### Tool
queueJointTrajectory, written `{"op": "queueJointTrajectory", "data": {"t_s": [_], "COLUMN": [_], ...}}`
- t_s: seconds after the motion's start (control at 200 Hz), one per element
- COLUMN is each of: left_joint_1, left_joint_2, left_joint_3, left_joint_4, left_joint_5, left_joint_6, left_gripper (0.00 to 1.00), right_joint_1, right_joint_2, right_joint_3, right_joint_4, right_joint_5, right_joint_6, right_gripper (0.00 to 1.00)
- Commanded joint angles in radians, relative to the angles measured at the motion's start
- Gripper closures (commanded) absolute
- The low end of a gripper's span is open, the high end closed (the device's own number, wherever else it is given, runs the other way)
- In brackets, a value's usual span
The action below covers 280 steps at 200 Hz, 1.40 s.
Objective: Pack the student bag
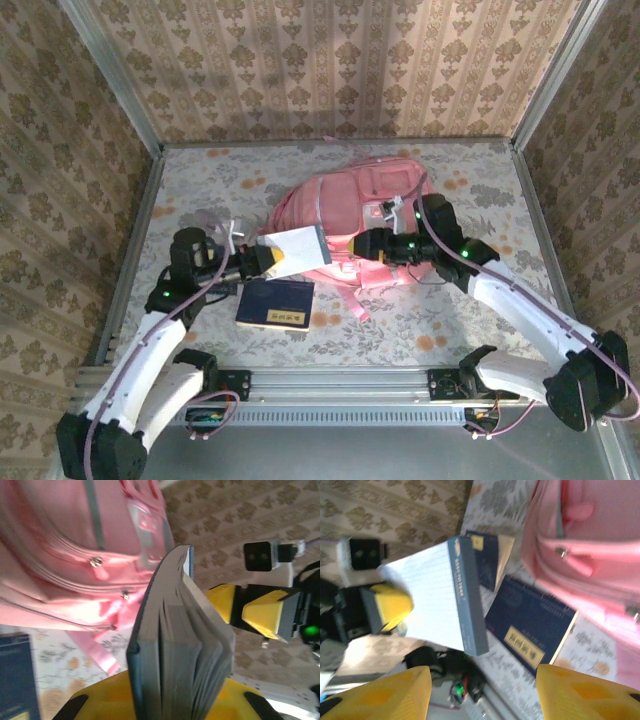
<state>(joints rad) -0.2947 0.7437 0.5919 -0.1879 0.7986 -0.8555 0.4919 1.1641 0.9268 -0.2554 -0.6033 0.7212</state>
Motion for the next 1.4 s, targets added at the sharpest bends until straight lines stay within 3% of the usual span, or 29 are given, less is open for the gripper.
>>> {"op": "queueJointTrajectory", "data": {"t_s": [0.0, 0.155, 0.28, 0.35, 0.53, 0.865, 1.175, 1.395], "left_joint_1": [0.028, 0.031, 0.032, 0.031, 0.028, 0.022, 0.02, 0.02], "left_joint_2": [-0.086, -0.105, -0.127, -0.142, -0.151, -0.138, -0.13, -0.118], "left_joint_3": [0.08, 0.15, 0.191, 0.2, 0.202, 0.192, 0.192, 0.19], "left_joint_4": [-0.261, -0.435, -0.572, -0.609, -0.596, -0.57, -0.568, -0.566], "left_joint_5": [-0.148, -0.332, -0.507, -0.553, -0.539, -0.509, -0.501, -0.497], "left_joint_6": [0.171, 0.28, 0.325, 0.344, 0.354, 0.371, 0.371, 0.371], "left_gripper": [1.0, 1.0, 1.0, 1.0, 1.0, 1.0, 1.0, 1.0], "right_joint_1": [0.031, 0.053, 0.062, 0.066, 0.07, 0.091, 0.081, 0.077], "right_joint_2": [0.094, 0.278, 0.391, 0.45, 0.581, 0.807, 0.884, 0.926], "right_joint_3": [0.114, 0.292, 0.401, 0.46, 0.604, 0.84, 0.919, 0.925], "right_joint_4": [-0.14, -0.226, -0.248, -0.252, -0.277, -0.395, -0.425, -0.4], "right_joint_5": [0.183, 0.275, 0.312, 0.312, 0.324, 0.357, 0.36, 0.267], "right_joint_6": [-0.11, -0.16, -0.161, -0.161, -0.137, -0.138, -0.143, -0.122], "right_gripper": [0.41, 0.44, 0.52, 0.58, 0.64, 0.64, 0.64, 0.71]}}
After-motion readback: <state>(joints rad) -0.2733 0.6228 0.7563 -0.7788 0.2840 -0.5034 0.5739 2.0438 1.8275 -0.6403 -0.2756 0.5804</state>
